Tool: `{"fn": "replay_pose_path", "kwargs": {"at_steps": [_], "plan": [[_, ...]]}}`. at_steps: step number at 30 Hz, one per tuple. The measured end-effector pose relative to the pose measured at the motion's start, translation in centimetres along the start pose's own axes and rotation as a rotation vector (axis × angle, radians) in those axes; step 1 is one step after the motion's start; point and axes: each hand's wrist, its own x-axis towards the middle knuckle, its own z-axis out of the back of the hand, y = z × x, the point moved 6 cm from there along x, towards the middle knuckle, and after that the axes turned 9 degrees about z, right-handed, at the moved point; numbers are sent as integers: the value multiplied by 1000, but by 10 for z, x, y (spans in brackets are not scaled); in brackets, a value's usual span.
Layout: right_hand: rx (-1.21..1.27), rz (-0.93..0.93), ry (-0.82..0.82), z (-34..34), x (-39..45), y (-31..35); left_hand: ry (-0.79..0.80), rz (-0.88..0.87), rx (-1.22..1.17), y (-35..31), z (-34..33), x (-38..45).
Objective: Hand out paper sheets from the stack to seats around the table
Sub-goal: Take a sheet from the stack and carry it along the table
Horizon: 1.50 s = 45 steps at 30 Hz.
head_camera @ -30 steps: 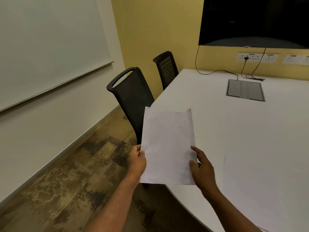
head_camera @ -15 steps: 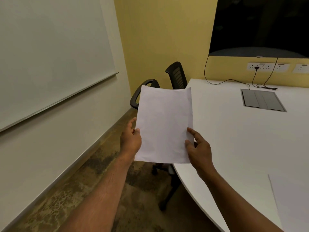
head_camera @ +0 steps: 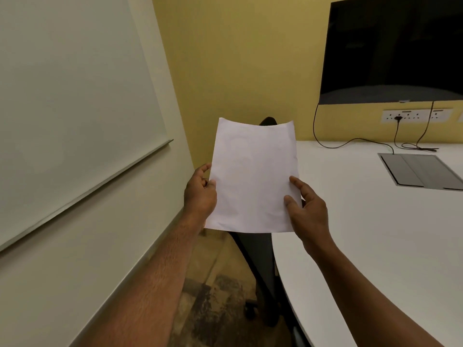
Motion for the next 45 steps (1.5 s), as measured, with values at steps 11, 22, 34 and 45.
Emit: {"fn": "replay_pose_path", "kwargs": {"at_steps": [11, 22, 34, 45], "plan": [[-107, 43, -51, -72, 138, -21, 92, -34, -67, -29, -40, 171], [-255, 32, -213, -150, 281, -48, 308, -136, -97, -53, -97, 377], [-304, -162, -494, -189, 362, -104, 601, -183, -87, -75, -191, 514], [-433, -222, -727, -126, 444, -183, 838, -213, -81, -90, -371, 573]]}}
